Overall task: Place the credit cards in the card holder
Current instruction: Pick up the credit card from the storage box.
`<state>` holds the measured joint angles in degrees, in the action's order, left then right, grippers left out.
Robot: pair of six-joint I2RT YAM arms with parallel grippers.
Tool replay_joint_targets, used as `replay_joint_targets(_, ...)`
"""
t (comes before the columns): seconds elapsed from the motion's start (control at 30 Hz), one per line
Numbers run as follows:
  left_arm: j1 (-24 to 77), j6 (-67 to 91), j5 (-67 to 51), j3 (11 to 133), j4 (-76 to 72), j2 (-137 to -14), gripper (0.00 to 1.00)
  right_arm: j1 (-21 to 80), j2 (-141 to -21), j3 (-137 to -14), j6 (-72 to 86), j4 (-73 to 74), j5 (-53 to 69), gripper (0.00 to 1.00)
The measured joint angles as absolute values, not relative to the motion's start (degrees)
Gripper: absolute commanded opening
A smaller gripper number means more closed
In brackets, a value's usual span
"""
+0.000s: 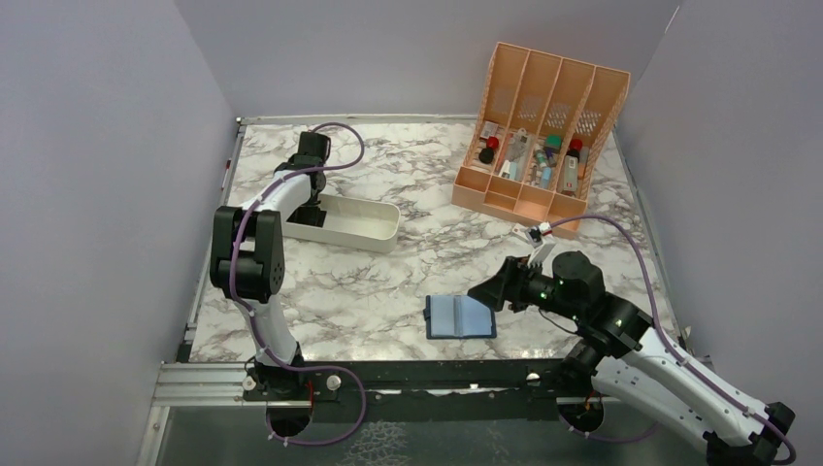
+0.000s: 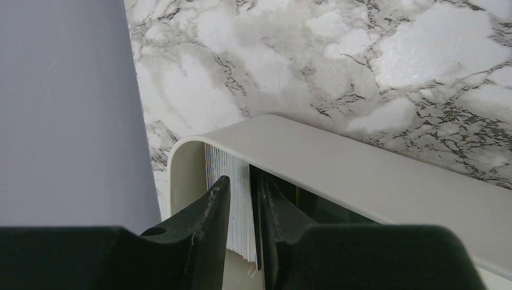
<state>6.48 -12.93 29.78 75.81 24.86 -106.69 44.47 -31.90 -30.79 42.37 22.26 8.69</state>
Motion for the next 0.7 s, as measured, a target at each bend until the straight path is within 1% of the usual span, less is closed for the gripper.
replay_joint_targets(0.53,6.61,-13.23,30.28,75.81,24.86,-106.69,0.25,44.47,-31.38,-30.79,42.37,22.28,8.71,0.68)
replay_joint_targets(0.7,6.63,-13.21,30.37,75.81,24.86,-106.72,0.22,44.47,-31.33,-30.79,42.37,22.31,8.71,0.68)
